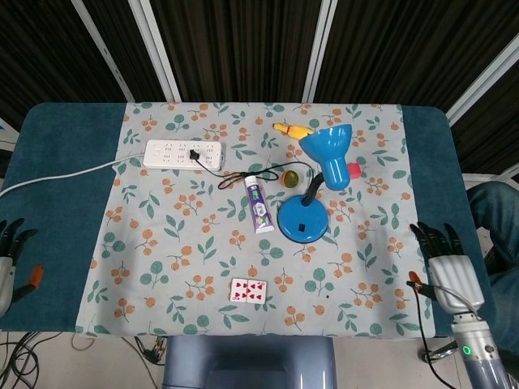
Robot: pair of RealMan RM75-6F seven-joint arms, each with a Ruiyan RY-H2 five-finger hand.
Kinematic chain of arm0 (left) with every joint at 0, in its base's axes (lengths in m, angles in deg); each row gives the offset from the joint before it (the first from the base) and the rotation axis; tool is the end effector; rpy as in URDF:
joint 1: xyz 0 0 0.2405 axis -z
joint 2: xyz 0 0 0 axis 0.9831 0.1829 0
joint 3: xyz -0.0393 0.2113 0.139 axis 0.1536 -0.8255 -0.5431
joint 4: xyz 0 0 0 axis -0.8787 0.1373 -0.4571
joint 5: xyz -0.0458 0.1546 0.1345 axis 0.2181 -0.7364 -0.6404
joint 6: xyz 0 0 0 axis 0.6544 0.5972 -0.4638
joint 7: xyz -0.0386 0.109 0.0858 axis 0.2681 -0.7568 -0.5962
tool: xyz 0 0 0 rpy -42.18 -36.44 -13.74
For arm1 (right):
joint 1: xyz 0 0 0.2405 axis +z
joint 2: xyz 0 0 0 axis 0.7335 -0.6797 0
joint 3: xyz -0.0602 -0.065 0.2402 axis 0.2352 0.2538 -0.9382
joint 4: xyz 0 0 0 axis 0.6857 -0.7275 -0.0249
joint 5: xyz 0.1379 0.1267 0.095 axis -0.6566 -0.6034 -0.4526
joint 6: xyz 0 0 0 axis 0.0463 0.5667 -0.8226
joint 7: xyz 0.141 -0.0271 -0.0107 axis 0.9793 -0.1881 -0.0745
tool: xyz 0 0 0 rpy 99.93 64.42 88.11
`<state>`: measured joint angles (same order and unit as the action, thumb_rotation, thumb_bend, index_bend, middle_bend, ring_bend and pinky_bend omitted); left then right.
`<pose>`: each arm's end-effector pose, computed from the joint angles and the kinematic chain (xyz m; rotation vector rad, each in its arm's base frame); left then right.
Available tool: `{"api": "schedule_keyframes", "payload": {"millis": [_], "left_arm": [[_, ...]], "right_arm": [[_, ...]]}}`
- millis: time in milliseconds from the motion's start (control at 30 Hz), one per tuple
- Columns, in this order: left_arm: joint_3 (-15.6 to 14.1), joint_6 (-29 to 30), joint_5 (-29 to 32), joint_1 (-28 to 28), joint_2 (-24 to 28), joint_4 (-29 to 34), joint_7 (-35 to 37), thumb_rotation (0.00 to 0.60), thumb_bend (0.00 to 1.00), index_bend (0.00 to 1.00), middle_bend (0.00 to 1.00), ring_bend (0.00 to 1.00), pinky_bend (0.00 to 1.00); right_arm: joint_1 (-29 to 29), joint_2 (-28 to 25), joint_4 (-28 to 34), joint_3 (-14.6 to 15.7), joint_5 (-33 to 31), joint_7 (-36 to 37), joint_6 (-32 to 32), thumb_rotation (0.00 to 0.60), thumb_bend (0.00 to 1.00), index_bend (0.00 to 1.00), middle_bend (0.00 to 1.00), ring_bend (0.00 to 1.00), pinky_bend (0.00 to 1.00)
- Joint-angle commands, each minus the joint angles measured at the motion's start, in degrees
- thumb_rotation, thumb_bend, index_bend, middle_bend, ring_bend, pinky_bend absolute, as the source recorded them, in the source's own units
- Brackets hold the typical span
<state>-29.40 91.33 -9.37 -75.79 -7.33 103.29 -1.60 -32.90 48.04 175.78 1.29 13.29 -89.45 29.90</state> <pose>-0.3091 0.1763 0.1628 -1.3375 -0.8273 -0.8185 -0.2896 -0.1998 0.1322 1.4834 -0.7996 0.8890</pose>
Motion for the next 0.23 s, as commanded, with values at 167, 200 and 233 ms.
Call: {"api": "schedule_keyframes", "payload": {"millis": [167,200,233], "left_arm": [[-0.03,0.06,-0.07,-0.05,-0.12,-0.17,-0.21,0.6,0.38,0.2,0.06,0.0,0.09],[-0.05,0.1,-0.11,-0.07,-0.12,-0.2,-0.23,0.6,0.38,0.2,0.06,0.0,0.09],[-0.05,0.14,-0.18,-0.08,-0.12,-0.25,-0.23,0.6,0.38,0.2,0.06,0.0,0.09]], "right_arm": [[-4.85,2.63,-5.3,-1.06,2.72,-0.65,4.02,0.6,0.35,0.03,0.1,0.11,0.0],[-5.05,2.54,-5.26,-1.36,2.59,-0.72,3.98,0.6,0.35,0.03,0.1,0.11,0.0],[-5.21,2.43,-5.23,-1.63,2.52,-0.72,3.92,0.6,0.36,0.03,0.1,0.11,0.0]]}}
